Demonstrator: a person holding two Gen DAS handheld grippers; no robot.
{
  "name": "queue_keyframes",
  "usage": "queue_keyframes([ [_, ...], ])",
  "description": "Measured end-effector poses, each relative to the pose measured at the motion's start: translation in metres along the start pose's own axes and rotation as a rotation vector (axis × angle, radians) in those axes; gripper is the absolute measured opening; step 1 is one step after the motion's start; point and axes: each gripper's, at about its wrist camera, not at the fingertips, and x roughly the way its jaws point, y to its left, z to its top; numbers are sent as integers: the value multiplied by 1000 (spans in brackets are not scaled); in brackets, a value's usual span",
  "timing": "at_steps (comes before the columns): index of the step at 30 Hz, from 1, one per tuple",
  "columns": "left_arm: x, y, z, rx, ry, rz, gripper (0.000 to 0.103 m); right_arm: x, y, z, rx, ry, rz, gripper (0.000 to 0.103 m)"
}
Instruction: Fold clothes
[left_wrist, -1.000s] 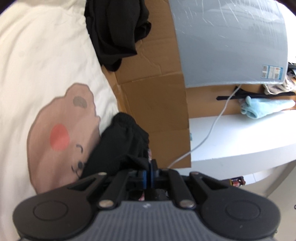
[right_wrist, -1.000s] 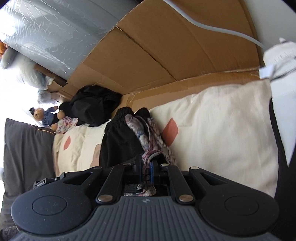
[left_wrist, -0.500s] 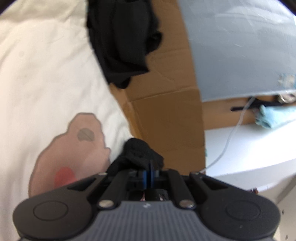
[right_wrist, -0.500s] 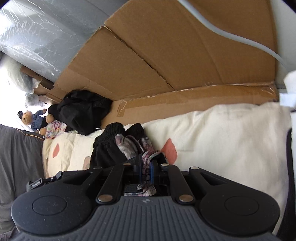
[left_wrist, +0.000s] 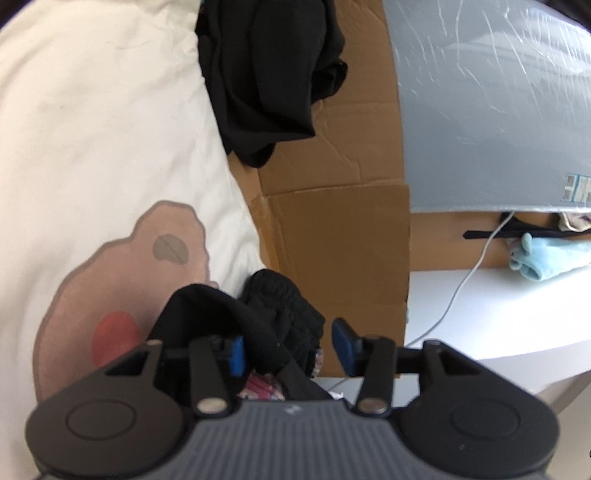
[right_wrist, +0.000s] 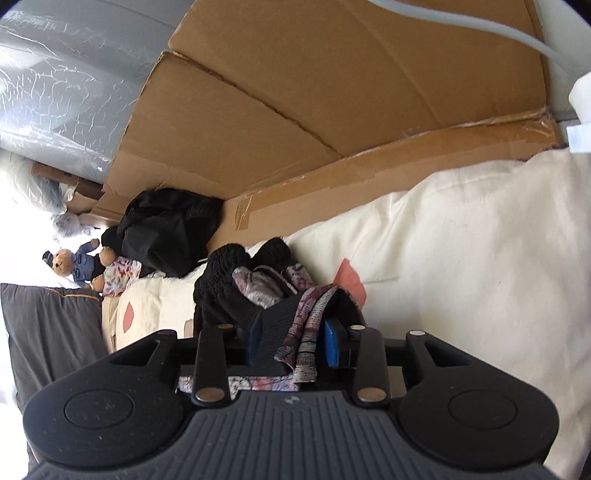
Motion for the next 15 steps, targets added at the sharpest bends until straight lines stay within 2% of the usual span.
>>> queue_keyframes([
  [2, -1, -3, 1, 24, -2, 11, 24, 0, 1, -1, -8, 11, 3, 37],
  [3, -1, -6, 1, 43, -3, 25, 8, 0, 2, -1, -13, 17, 4, 34],
  [4, 0, -7, 2, 53, -1, 31, 8, -1, 2, -1, -17, 23, 5, 27],
  [7, -1, -9, 4, 51, -15, 25, 8, -2, 2, -1, -9, 21, 18, 17],
  [10, -3, -6, 6, 10, -42, 18, 8, -6, -5, 3, 72, -26, 59, 16],
  [14, -1, -1, 8, -53, -79, 33, 8, -5, -12, 7, 137, -84, 55, 15],
  [15, -1, 0, 9, -68, -92, 30, 12, -5, -14, 7, 152, -99, 49, 15],
])
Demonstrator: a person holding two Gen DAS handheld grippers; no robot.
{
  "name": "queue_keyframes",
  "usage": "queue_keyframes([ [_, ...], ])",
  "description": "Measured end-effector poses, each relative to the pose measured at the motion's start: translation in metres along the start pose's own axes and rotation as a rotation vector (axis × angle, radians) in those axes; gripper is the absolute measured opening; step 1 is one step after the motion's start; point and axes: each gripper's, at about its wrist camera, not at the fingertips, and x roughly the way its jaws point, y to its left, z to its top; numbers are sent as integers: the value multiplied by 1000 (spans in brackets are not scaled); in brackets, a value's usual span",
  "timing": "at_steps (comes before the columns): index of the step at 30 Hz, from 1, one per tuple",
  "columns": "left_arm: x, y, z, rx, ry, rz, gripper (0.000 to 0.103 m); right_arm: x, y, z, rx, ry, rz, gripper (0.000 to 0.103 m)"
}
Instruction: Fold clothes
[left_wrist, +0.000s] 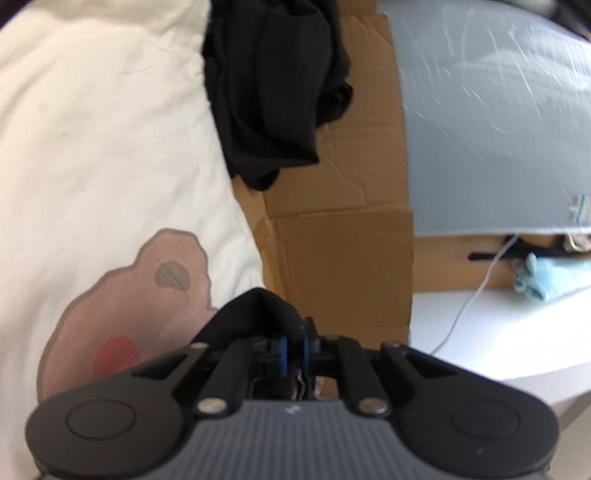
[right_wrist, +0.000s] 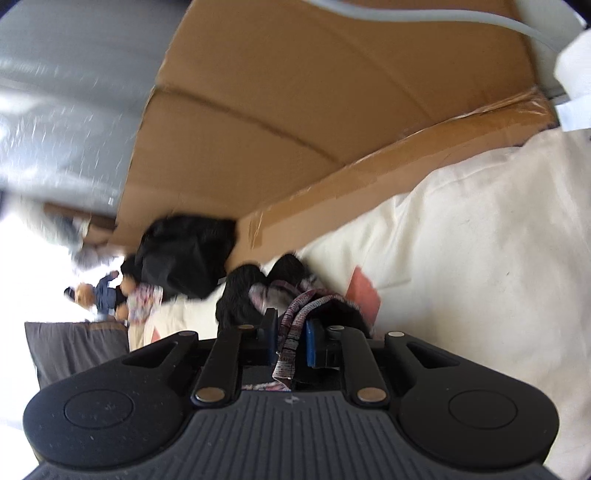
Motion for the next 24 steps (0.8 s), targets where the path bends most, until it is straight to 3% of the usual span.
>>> queue_keyframes([
  [4, -6, -1, 6, -25, -76, -18, 31, 3, -9, 3, 93, -50, -14, 17],
  [6, -10, -5, 11, -11, -98, -18, 35, 5, -12, 4, 118, -61, -1, 19],
  [9, -14, -9, 13, 21, -91, -10, 37, 2, -11, 6, 125, -89, 42, 33],
  [15, -16, -22, 9, 177, -49, 55, 39, -13, -2, 14, 97, -166, 110, 39],
  [21, -14, -32, -1, 366, 30, 142, 39, -21, -1, 13, 12, -174, 48, 40],
  [24, -13, -31, -4, 396, 42, 175, 48, -21, -4, 10, -16, -162, -2, 40],
])
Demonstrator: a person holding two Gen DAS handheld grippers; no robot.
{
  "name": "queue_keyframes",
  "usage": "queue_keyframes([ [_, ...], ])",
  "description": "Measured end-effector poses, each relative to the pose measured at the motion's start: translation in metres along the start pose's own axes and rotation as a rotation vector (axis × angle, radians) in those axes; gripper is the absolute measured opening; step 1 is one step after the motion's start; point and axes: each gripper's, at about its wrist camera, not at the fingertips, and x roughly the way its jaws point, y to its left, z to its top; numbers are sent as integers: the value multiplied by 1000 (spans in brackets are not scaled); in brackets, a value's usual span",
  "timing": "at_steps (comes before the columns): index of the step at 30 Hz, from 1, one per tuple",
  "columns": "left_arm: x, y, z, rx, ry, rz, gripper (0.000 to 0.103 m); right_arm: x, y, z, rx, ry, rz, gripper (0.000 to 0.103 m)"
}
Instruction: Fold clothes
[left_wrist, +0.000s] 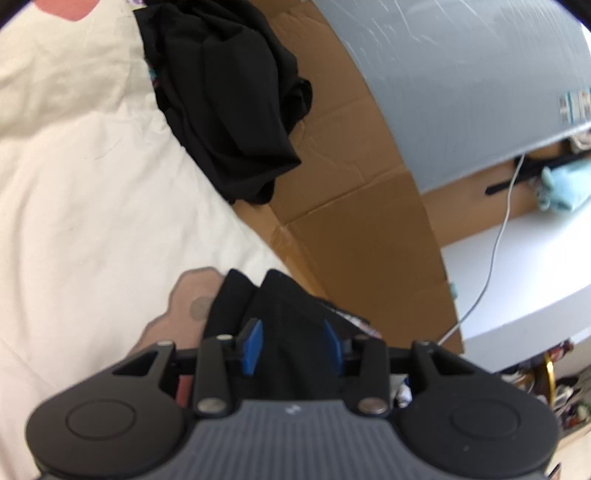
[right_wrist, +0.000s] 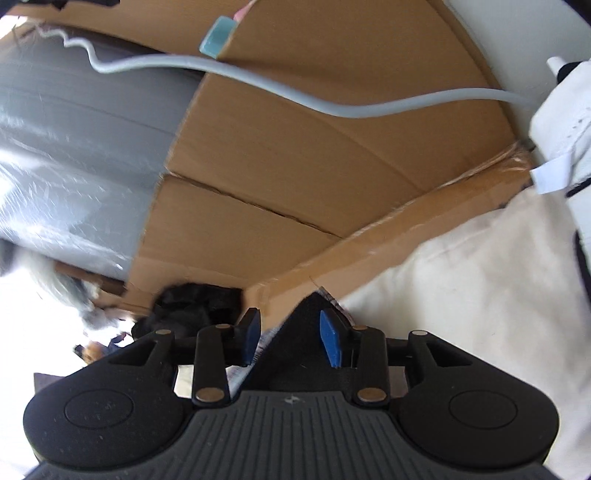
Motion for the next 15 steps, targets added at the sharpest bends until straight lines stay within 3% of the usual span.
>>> queue_keyframes([
  [7, 19, -8, -3, 71, 37, 19, 57, 14, -3, -12, -109, 49, -105, 47],
  [15, 49, -6, -2, 93, 37, 73, 58, 32, 1, -20, -179, 57, -152, 52],
])
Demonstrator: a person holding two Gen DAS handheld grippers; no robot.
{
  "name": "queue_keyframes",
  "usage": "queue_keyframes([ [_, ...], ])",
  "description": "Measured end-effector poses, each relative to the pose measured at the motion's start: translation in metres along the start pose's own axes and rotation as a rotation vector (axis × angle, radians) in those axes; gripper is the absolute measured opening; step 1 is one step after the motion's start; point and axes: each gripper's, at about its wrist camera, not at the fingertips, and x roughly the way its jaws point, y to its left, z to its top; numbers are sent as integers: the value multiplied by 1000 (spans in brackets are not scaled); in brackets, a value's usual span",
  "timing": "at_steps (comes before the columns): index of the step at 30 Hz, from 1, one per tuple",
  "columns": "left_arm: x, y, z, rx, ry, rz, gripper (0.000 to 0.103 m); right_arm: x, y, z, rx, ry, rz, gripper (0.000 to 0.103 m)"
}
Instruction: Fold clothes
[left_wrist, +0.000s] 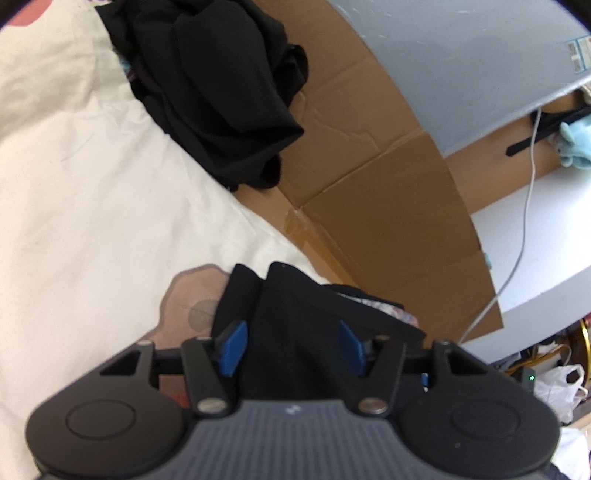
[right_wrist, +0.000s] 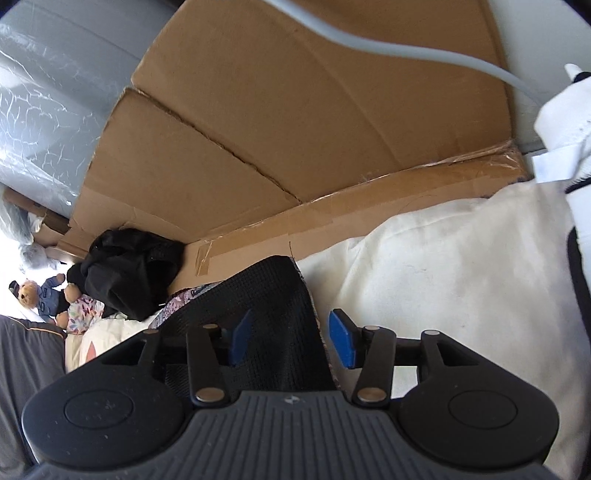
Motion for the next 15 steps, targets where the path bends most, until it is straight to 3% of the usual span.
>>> queue_keyframes([
  [3, 7, -1, -1, 10, 9, 2, 53, 8, -1, 3, 13, -14, -5, 52],
  [5, 11, -2, 0, 23, 17, 24, 39, 15, -2, 4, 22, -16, -13, 52],
  [7, 13, 1, 0, 2, 30, 21, 7, 21, -3, 4, 24, -14, -21, 51],
  [9, 13, 5, 2, -37, 49, -1, 4, 26, -1, 2, 23, -7, -20, 50],
  [11, 9, 3, 3, -7, 57, -7, 2, 29, 1, 0, 9, 11, -14, 38],
  [13, 4, 2, 5, 0, 51, -17, 1, 32, 9, -1, -37, 31, -22, 19],
  [15, -6, 2, 8, -11, 29, -36, 1, 29, 14, -1, -58, 27, -30, 9],
])
